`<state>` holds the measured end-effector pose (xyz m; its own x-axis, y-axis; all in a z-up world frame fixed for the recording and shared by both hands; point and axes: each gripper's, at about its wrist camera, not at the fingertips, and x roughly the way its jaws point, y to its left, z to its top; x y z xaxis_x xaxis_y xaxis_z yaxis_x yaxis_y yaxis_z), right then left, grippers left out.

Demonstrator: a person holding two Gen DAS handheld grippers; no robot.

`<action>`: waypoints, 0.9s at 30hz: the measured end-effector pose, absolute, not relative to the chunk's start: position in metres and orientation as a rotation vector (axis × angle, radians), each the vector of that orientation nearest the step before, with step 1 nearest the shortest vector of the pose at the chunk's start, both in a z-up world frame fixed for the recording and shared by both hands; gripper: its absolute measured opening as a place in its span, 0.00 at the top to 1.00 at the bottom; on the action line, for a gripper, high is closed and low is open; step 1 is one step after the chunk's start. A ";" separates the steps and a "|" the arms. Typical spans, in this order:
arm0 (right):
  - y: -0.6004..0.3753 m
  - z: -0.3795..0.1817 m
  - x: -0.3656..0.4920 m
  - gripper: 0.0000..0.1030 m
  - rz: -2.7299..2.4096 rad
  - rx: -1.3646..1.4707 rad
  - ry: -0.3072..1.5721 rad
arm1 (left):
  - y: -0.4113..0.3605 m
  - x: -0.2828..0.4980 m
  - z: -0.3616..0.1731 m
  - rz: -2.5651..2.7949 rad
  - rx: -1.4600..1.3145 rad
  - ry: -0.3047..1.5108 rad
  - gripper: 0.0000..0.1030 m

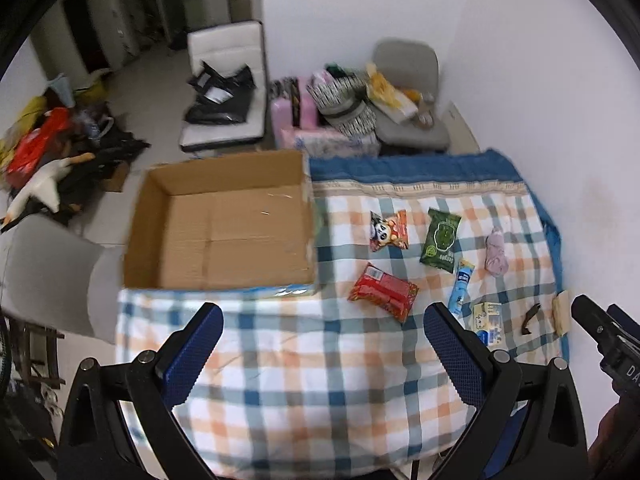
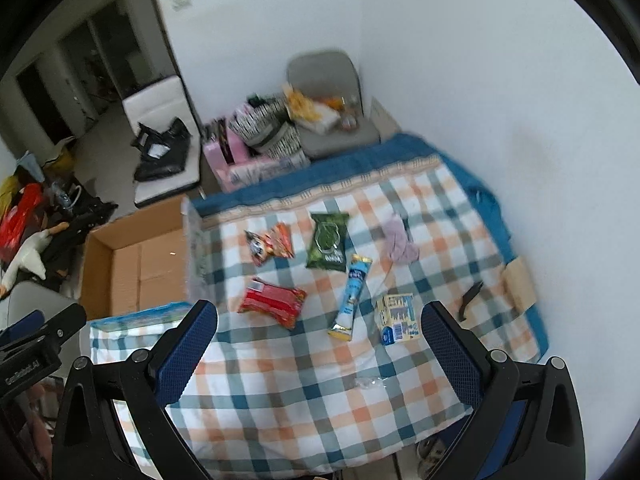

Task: Organize soft objects
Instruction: 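Grasp the red snack packet with left tool while right tool grasps green seaweed packet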

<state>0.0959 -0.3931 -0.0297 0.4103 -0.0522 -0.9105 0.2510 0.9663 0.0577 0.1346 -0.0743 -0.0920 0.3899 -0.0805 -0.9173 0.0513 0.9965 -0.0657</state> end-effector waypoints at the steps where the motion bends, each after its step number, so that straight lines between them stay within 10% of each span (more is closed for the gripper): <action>1: -0.405 -0.048 0.109 0.00 -0.189 0.220 1.164 | -0.082 0.149 -0.104 -0.091 -0.019 1.196 0.00; 11: -0.484 -0.243 0.210 0.00 -0.179 0.432 1.468 | -0.146 0.249 -0.274 -0.139 -0.235 1.635 0.01; 27: -0.478 -0.375 0.323 0.04 -0.150 0.431 1.661 | -0.175 0.275 -0.424 0.138 -0.678 1.966 0.05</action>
